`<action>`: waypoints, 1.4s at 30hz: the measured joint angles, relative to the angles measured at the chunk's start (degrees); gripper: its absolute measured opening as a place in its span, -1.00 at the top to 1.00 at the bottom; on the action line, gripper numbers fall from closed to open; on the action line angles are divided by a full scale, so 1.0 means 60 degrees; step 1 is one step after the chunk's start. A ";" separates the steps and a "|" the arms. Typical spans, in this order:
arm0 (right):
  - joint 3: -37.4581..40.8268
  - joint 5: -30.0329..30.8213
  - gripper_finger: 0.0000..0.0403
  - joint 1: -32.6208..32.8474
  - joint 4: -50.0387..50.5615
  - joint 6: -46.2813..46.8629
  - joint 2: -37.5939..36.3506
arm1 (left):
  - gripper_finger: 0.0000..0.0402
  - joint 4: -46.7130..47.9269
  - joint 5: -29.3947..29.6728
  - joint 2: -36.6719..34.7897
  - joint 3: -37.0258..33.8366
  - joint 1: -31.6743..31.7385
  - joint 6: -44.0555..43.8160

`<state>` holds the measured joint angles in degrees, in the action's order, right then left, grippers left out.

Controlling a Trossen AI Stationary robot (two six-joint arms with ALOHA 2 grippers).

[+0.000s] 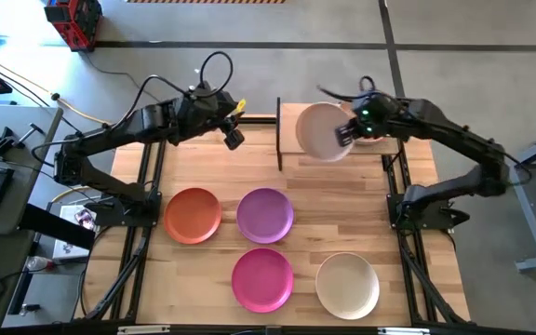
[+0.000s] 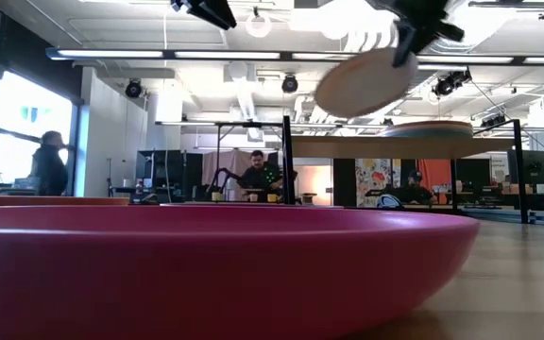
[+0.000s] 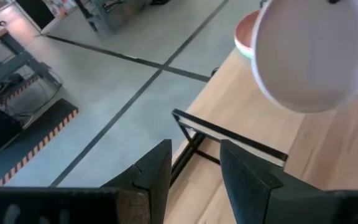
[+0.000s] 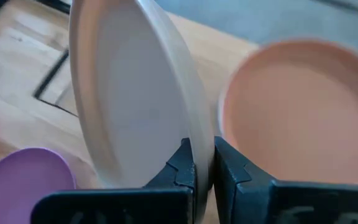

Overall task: Place and stack plates onto a shelf
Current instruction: Stack the left white plate on top of the brown plate on the shelf

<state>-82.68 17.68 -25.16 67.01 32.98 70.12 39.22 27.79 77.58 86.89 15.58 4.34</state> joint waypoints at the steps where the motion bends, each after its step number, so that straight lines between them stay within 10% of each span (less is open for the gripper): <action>1: 0.0456 -0.0215 0.98 -0.0240 -0.0233 0.0068 -0.0369 | 0.37 0.0004 0.0000 0.0000 0.0000 0.0066 -0.0007; 17: 0.4768 -0.1411 0.98 -0.4179 -0.2828 0.3700 -0.5105 | 0.37 -0.0011 -0.0007 0.0002 0.0000 0.0624 -0.0032; 42: 0.5958 -0.1226 0.82 -0.5516 -0.3572 0.4770 -0.4625 | 0.37 -0.0015 -0.0003 0.0004 0.0000 0.0796 0.0143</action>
<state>-46.94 10.32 -58.26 45.57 61.60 42.37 39.13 27.77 77.60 86.89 20.36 5.19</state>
